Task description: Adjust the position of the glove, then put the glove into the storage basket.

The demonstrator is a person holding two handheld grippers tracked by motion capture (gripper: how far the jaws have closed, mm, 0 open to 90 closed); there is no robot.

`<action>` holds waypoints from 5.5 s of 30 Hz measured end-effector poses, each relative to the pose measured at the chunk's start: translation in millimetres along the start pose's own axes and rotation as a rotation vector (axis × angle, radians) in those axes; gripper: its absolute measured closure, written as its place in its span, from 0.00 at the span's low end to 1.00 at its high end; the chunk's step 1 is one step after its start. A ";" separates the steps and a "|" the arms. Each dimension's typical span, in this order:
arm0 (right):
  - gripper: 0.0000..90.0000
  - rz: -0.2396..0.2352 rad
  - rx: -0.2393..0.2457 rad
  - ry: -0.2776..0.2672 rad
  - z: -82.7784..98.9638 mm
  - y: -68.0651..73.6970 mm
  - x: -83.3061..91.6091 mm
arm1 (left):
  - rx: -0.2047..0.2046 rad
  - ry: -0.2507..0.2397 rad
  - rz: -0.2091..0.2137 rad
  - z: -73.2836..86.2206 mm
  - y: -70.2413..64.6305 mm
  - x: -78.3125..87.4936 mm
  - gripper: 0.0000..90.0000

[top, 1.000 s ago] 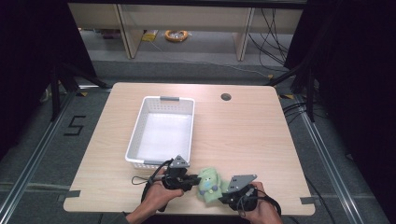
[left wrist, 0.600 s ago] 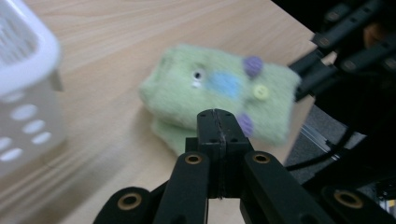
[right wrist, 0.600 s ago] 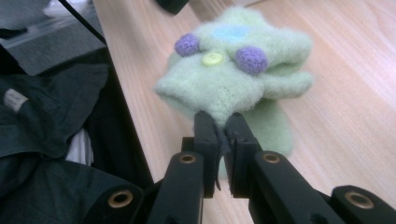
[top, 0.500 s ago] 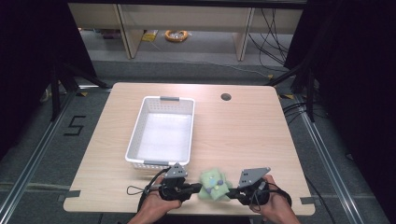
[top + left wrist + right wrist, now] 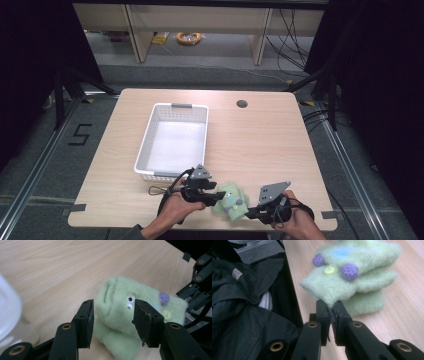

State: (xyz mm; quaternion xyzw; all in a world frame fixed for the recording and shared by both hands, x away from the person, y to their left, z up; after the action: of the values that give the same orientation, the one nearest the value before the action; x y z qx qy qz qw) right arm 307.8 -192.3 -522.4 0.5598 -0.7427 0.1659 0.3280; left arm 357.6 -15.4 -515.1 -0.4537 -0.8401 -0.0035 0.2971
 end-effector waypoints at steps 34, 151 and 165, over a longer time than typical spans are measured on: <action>0.96 0.064 -0.093 -0.012 -13.5 -23.9 8.0 | 0.169 -0.077 0.060 14.7 -19.8 36.7 0.85; 0.83 0.088 -0.329 -0.271 -69.9 -20.8 4.9 | 0.165 -0.085 0.055 -10.7 -2.8 66.6 0.85; 0.83 0.070 -0.298 -0.258 -144.0 -34.2 -21.6 | 0.180 -0.073 -0.018 -43.3 50.2 115.3 0.85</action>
State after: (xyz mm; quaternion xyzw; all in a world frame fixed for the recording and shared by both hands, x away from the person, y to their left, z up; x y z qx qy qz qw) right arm 386.8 -99.2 -436.0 0.4954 -0.8139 -0.0077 0.3035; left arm 370.0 89.8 -434.8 -0.4177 -0.8513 0.0859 0.3056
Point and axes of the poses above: each handheld gripper's, and its own axes: x roughly backward along the jaws, z roughly out of its underside, y roughly to its left, the point moved 6 cm from there along -x, roughly forward along the jaws, and after that the axes turned 8 degrees about -y, right-handed, at the moved point
